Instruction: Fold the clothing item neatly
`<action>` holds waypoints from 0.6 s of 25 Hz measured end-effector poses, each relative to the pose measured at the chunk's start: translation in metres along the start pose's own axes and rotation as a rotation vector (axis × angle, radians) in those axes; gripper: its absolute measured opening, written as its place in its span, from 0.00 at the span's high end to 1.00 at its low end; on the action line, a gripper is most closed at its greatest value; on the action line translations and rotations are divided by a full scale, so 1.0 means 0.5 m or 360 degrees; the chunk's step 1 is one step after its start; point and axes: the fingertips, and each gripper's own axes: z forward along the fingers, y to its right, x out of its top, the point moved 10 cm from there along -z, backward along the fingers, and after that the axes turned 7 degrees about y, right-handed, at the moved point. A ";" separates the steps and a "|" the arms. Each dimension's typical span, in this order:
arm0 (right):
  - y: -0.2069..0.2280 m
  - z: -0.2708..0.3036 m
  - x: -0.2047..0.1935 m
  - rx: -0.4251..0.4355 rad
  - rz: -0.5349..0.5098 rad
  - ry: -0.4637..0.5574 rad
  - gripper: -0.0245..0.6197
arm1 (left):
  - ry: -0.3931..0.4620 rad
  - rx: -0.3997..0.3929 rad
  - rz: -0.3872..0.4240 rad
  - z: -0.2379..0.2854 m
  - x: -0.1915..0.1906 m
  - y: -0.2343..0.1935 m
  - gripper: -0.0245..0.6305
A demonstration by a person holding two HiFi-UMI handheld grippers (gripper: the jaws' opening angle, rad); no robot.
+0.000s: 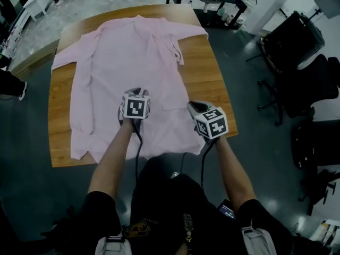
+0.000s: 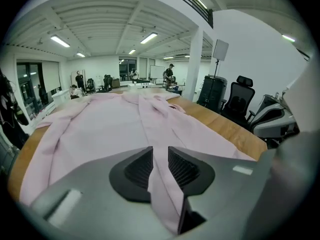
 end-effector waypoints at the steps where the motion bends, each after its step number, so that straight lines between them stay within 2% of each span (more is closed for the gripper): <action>1: 0.000 0.012 0.009 -0.0016 0.0005 -0.0004 0.92 | -0.0013 -0.0022 -0.0011 0.014 0.002 -0.008 0.80; 5: -0.002 0.046 0.035 -0.0072 0.0020 -0.0017 0.92 | -0.0057 -0.0092 -0.0038 0.066 0.004 -0.027 0.76; 8: -0.008 0.062 0.046 -0.0089 0.0025 -0.0031 0.92 | -0.0093 -0.0103 0.0008 0.097 0.008 -0.036 0.75; 11: -0.005 0.069 0.046 -0.0093 0.0025 -0.0053 0.92 | -0.0163 -0.0105 -0.0003 0.116 -0.006 -0.039 0.75; 15: 0.023 0.081 0.041 -0.0085 0.0029 -0.0079 0.92 | -0.0191 -0.0112 -0.0040 0.125 -0.017 -0.035 0.85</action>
